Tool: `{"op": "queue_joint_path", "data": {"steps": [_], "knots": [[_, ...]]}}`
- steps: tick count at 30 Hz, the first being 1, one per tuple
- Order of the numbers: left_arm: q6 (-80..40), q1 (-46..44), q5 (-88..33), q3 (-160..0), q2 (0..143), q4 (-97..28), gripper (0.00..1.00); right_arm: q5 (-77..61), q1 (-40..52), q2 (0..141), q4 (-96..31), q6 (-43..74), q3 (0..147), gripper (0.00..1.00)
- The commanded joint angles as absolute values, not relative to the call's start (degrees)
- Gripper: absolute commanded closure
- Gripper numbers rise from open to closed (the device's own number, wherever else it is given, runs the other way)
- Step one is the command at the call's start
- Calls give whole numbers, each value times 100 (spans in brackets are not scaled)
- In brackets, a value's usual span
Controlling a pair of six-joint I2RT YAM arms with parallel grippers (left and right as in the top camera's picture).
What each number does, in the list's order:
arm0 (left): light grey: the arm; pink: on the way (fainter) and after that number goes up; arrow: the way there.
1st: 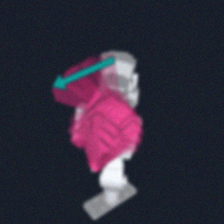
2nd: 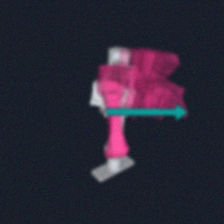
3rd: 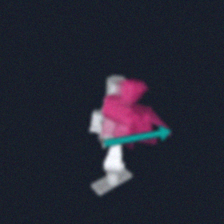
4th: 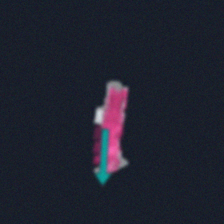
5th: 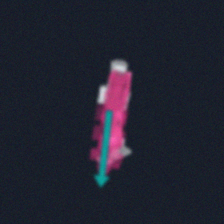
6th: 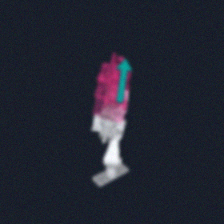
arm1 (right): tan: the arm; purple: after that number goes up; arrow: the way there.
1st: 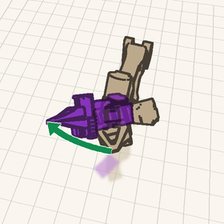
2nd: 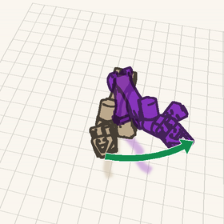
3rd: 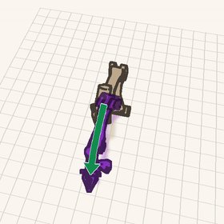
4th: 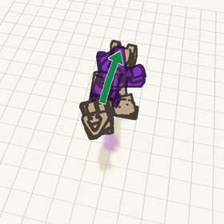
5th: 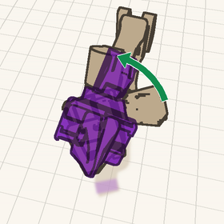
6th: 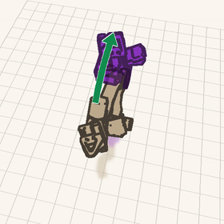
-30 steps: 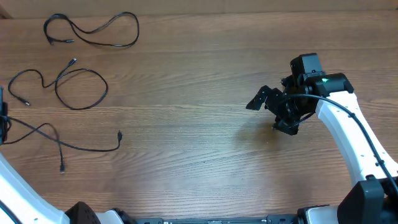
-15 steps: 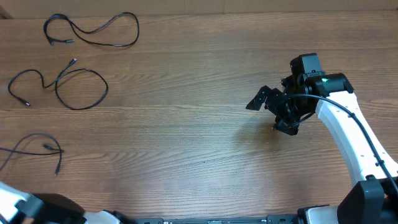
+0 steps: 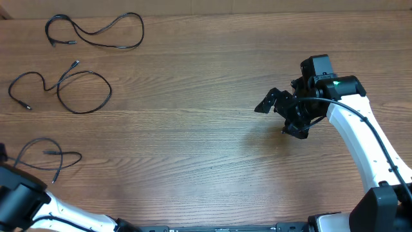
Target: Untangle cables
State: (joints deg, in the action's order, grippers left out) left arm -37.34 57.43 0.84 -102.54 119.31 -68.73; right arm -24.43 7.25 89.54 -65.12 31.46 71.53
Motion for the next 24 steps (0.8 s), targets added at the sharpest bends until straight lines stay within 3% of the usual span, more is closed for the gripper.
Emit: {"op": "queue_joint_path", "data": {"steps": [1, 3, 4, 5, 12, 15, 17, 19, 24], "knots": [[-1747, 5666, -720, -10237, 12383, -6720, 96, -2408, 751, 8949, -6460, 3103, 7273, 0], [-1649, 5621, -799, -10235, 12534, -6700, 93, -2405, 751, 8949, -6453, 3103, 7273, 0], [-1645, 5572, -799, -10235, 12623, -6716, 69, -2408, 751, 8949, -6438, 3105, 7273, 0], [-1619, 5533, -777, -10237, 12654, -6722, 62, -2405, 751, 8949, -6418, 3124, 7273, 0], [-1326, 5096, -351, -10250, 12667, -6696, 56, -2408, 751, 8949, -6355, 3144, 7273, 0], [-1146, 4775, -346, -10322, 12665, -6700, 74, -2408, 751, 8949, -6348, 3144, 7273, 0], [-937, 4477, -344, -10464, 12665, -6764, 66, -2408, 751, 8949, -6348, 3144, 7273, 0], [-1125, 4311, -314, -10726, 12665, -6904, 41, -2408, 751, 8949, -6353, 3142, 7273, 0], [-1463, 4182, 121, -11668, 12665, -7542, 29, -2408, 751, 8949, -6353, 3142, 7273, 0]]}}
